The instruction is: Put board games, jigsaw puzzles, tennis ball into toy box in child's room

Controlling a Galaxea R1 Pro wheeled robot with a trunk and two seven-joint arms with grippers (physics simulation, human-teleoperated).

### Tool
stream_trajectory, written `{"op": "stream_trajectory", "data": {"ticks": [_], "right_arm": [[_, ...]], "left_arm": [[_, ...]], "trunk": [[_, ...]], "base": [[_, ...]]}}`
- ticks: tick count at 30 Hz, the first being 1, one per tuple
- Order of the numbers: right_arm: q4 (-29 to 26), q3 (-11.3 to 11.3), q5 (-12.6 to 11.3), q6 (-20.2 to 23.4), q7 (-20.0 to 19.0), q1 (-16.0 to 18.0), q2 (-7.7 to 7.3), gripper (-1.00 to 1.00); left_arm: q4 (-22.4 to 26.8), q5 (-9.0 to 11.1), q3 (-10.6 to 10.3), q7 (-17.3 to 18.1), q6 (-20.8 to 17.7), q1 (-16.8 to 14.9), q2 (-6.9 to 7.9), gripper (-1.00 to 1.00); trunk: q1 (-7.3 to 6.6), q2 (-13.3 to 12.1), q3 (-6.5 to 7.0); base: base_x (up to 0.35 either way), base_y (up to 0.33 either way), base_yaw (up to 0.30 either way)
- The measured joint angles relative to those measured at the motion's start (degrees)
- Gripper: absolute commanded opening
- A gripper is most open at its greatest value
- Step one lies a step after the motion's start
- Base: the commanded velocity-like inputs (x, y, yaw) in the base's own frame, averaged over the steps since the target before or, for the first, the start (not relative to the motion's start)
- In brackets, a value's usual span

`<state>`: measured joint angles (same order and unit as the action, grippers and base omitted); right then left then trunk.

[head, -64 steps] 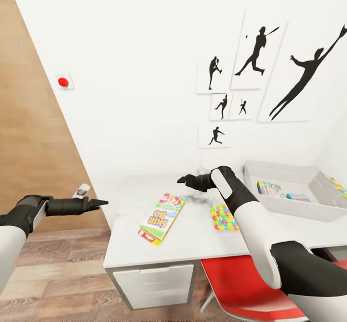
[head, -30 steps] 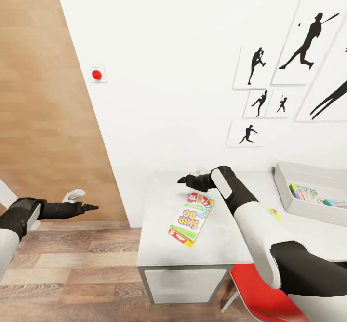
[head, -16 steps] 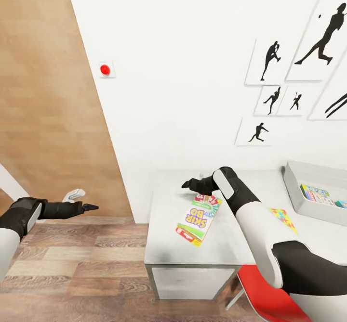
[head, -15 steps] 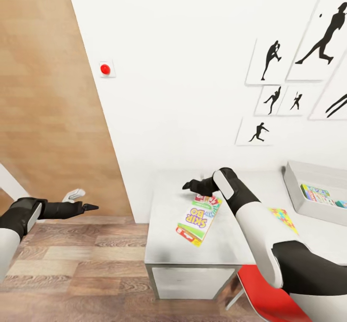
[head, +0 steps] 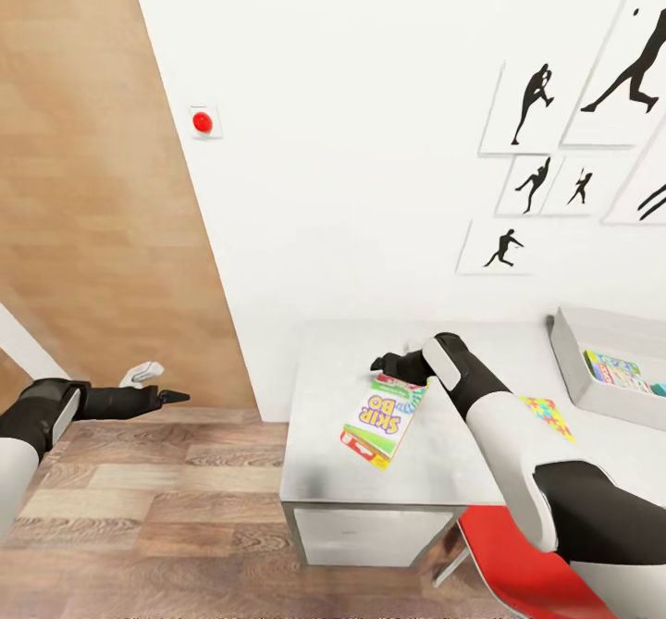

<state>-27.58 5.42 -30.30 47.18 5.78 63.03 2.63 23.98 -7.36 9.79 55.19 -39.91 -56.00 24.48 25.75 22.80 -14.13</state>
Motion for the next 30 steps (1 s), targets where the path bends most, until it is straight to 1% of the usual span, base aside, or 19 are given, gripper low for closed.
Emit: {"op": "stream_trajectory", "data": {"ticks": [4,7,8,11,14,17,25,30], "right_arm": [[0.27,0.04,0.12,-0.68,0.00,0.02,-0.74,1.00],[0.30,0.06,0.17,-0.89,0.03,0.03,-0.89,1.00],[0.32,0.07,0.24,-0.99,0.07,0.03,-0.97,1.00],[0.45,0.07,0.39,-1.09,0.29,0.10,-1.14,1.00],[0.54,0.01,1.15,-1.21,0.74,0.12,-2.10,1.00],[0.57,0.00,1.45,-1.38,0.91,0.12,-2.65,1.00],[0.66,-0.03,1.61,-2.49,1.05,0.12,-3.03,1.00],[0.67,-0.02,1.71,-2.62,1.01,0.09,-2.99,1.00]], "left_arm": [[0.13,0.22,0.03,1.13,-0.21,-0.30,0.13,1.00],[0.21,0.63,0.10,2.39,-0.39,-0.45,0.19,1.00],[0.25,1.04,0.24,3.47,-0.48,-0.51,0.22,1.00],[0.35,1.69,0.52,5.29,-0.57,-0.60,0.24,1.00],[0.52,2.30,0.88,7.62,-0.62,-0.68,0.35,1.00],[0.57,2.47,1.48,8.45,-0.63,-0.70,0.40,1.00],[0.61,2.72,3.67,8.80,-0.60,-0.71,0.26,1.00],[0.61,2.41,3.94,7.26,-0.48,-0.71,-0.01,1.00]], "trunk": [[0.00,0.00,-0.37],[0.00,0.00,-0.65],[0.00,0.00,-0.74],[0.00,0.00,-1.02],[0.00,0.00,-1.30],[0.00,0.00,-1.57],[0.00,0.00,-2.32],[0.00,0.00,-2.78]], "base": [[0.000,0.000,0.003],[0.000,0.000,0.001],[0.000,0.000,0.000],[0.000,0.000,0.000],[0.000,0.000,0.000],[0.000,0.000,0.000],[0.000,0.000,0.000],[0.000,0.000,0.000]]}}
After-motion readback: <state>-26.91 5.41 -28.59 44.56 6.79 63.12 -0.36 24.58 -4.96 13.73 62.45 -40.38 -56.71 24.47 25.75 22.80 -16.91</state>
